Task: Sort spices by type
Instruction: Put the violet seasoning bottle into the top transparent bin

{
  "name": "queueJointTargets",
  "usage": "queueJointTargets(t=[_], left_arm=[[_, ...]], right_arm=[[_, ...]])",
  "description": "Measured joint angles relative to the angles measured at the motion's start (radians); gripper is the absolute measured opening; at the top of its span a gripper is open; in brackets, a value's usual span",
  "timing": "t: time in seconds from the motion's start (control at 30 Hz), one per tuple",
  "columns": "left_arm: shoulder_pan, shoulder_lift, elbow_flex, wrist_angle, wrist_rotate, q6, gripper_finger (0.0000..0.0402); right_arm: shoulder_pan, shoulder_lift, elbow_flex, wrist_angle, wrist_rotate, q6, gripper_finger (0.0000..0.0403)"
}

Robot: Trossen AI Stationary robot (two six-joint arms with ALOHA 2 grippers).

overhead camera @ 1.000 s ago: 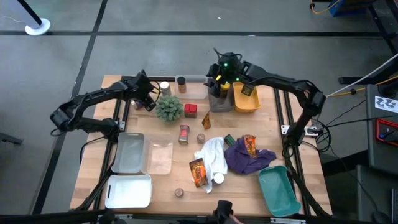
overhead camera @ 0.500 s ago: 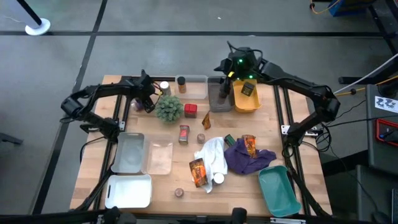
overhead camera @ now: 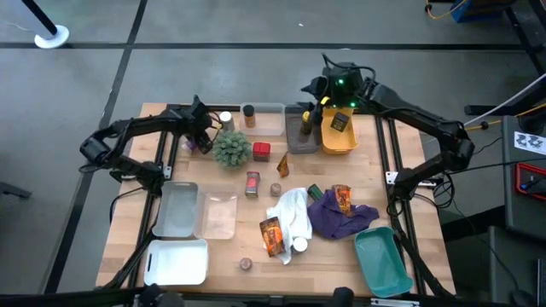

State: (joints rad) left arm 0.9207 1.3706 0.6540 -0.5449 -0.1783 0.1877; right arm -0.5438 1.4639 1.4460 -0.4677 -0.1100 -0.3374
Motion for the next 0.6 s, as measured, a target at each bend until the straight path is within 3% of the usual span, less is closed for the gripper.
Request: queueJointTargets(t=[0.17, 0.37, 0.6], left_arm=[[0.0, -0.1, 0.0, 0.0, 0.0, -0.005, 0.0197], [0.0, -0.265, 0.029, -0.028, 0.02, -0.042, 0.0198], [-0.007, -0.422, 0.045, 0.126, 0.172, -0.176, 0.0202]], right_arm=[[-0.005, -0.015, 0.0, -0.008, 0.069, -0.008, 0.0225], [-0.04, -0.007, -0.001, -0.036, 0.073, -0.002, 0.0225], [-0.053, -0.007, -0.052, 0.009, 0.066, 0.042, 0.0225]])
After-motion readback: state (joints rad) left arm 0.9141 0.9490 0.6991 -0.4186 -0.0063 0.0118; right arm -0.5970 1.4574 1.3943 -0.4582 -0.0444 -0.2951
